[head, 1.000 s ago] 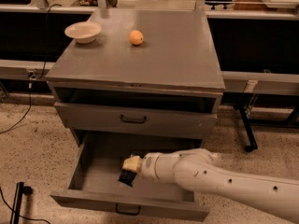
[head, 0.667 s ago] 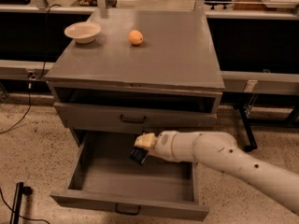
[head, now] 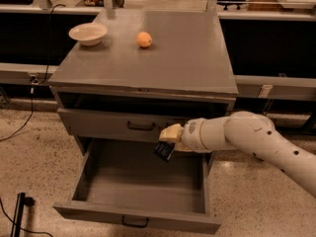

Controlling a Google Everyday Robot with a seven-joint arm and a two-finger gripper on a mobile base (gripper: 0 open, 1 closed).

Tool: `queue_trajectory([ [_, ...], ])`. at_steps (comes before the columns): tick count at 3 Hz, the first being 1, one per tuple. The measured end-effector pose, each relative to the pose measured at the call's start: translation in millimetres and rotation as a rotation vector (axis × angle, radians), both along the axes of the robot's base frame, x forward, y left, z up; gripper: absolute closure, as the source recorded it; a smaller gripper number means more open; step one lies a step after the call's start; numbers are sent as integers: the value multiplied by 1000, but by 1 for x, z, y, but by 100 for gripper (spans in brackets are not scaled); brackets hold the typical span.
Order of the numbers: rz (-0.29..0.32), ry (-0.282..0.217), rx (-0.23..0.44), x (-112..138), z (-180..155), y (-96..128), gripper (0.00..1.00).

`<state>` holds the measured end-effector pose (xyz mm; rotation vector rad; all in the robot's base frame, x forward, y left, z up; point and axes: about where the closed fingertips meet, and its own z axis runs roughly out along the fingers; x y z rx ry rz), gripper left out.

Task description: Pick rxbar blueberry from middle drawer and place on counter

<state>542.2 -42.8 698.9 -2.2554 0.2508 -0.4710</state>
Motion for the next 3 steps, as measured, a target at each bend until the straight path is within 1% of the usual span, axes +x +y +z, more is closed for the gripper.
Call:
queue_trajectory([
  [1,3,2,-1,-1,-1,1,100],
  [2,18,5,8,1,3,0,100],
  [3,46,8,64,7,39,-9,100],
])
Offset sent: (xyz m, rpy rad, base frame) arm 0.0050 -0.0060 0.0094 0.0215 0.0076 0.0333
